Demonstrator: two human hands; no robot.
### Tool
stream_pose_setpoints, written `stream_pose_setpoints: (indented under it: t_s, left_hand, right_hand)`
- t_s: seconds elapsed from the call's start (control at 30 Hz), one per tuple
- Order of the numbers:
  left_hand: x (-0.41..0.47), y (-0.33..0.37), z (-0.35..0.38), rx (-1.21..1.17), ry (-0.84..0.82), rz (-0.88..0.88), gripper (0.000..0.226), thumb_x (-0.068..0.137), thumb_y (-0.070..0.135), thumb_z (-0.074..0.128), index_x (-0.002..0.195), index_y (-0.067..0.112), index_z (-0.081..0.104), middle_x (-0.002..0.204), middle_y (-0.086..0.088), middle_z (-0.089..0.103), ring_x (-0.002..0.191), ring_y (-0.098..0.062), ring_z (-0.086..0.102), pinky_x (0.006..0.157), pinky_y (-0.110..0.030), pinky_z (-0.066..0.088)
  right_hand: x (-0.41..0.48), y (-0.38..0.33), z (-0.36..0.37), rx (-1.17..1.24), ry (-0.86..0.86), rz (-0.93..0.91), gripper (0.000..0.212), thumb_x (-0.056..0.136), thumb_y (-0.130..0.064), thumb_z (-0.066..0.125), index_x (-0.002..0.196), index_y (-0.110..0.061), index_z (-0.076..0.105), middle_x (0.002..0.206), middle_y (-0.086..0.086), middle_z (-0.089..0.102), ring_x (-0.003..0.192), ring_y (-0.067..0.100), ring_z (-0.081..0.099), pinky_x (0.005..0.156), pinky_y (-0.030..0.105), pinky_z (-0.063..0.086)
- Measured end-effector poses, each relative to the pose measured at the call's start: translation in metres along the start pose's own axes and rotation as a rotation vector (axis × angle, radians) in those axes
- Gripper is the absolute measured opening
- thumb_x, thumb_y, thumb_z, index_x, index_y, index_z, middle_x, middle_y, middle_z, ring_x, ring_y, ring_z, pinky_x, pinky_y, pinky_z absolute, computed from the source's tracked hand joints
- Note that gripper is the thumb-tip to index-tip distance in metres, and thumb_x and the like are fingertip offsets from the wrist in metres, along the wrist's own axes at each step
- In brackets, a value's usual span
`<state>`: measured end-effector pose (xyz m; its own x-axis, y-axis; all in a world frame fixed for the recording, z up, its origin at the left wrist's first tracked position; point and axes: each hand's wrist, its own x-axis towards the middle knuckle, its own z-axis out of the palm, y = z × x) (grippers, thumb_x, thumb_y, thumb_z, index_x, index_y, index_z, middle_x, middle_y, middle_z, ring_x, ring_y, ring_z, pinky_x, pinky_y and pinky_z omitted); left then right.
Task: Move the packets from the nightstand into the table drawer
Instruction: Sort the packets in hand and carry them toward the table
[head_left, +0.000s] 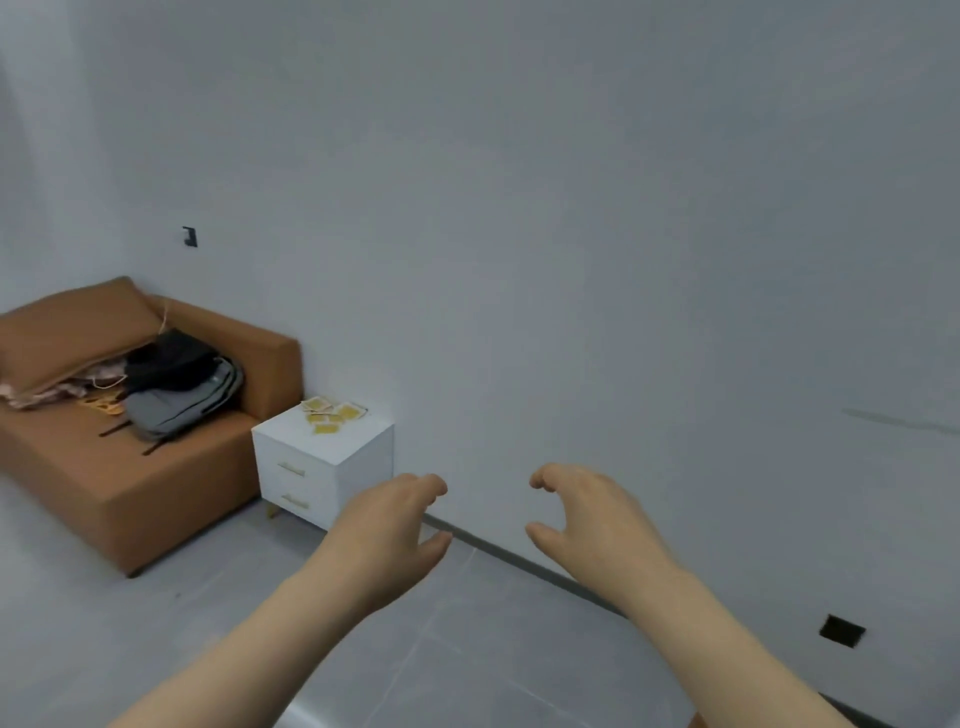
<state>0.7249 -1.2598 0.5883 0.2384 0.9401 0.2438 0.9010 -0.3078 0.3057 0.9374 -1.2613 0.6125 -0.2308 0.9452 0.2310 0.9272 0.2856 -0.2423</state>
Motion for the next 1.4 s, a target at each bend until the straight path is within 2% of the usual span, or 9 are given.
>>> stream_pose_setpoints:
  t_s: [0.17, 0.47, 0.77, 1.17, 1.4]
  left_hand:
    - [0.058, -0.036, 0.017, 0.029, -0.014, -0.089, 0.041, 0.09, 0.043, 0.054, 0.128, 0.029, 0.047, 0.124, 0.012, 0.055, 0.112, -0.008, 0.052, 0.092, -0.021, 0.042]
    - [0.167, -0.152, 0.029, 0.095, -0.024, -0.201, 0.042, 0.089, 0.043, 0.054, 0.128, 0.029, 0.046, 0.127, 0.011, 0.054, 0.115, -0.009, 0.052, 0.092, -0.023, 0.043]
    - [0.275, -0.284, 0.028, 0.084, -0.048, -0.263, 0.047, 0.09, 0.046, 0.053, 0.133, 0.03, 0.043, 0.129, 0.012, 0.053, 0.116, -0.007, 0.051, 0.094, -0.024, 0.044]
    - [0.447, -0.416, 0.059, 0.102, -0.089, -0.374, 0.046, 0.09, 0.044, 0.053, 0.133, 0.029, 0.044, 0.127, 0.013, 0.054, 0.113, -0.007, 0.053, 0.092, -0.024, 0.045]
    - [0.527, -0.484, 0.077, 0.08, -0.109, -0.458, 0.044, 0.089, 0.044, 0.054, 0.13, 0.031, 0.046, 0.125, 0.014, 0.055, 0.111, -0.006, 0.054, 0.09, -0.022, 0.046]
  right_hand:
    - [0.084, 0.016, 0.032, 0.052, -0.07, -0.066, 0.046, 0.089, -0.035, 0.055, 0.133, -0.026, 0.045, 0.132, -0.008, 0.052, 0.121, 0.011, 0.047, 0.096, 0.023, 0.039]
    - [0.249, -0.003, 0.098, 0.09, -0.129, -0.15, 0.046, 0.088, -0.034, 0.055, 0.133, -0.026, 0.046, 0.131, -0.008, 0.052, 0.121, 0.011, 0.047, 0.098, 0.024, 0.04]
    - [0.403, -0.033, 0.16, 0.117, -0.199, -0.132, 0.046, 0.088, -0.034, 0.054, 0.132, -0.028, 0.046, 0.13, -0.01, 0.053, 0.12, 0.01, 0.048, 0.097, 0.023, 0.04]
    - [0.625, -0.01, 0.254, 0.158, -0.296, -0.145, 0.046, 0.088, -0.037, 0.054, 0.132, -0.028, 0.046, 0.129, -0.009, 0.054, 0.118, 0.009, 0.05, 0.095, 0.022, 0.041]
    - [0.741, -0.007, 0.301, 0.172, -0.372, -0.163, 0.047, 0.087, -0.032, 0.056, 0.133, -0.026, 0.046, 0.13, -0.009, 0.053, 0.118, 0.009, 0.049, 0.094, 0.022, 0.041]
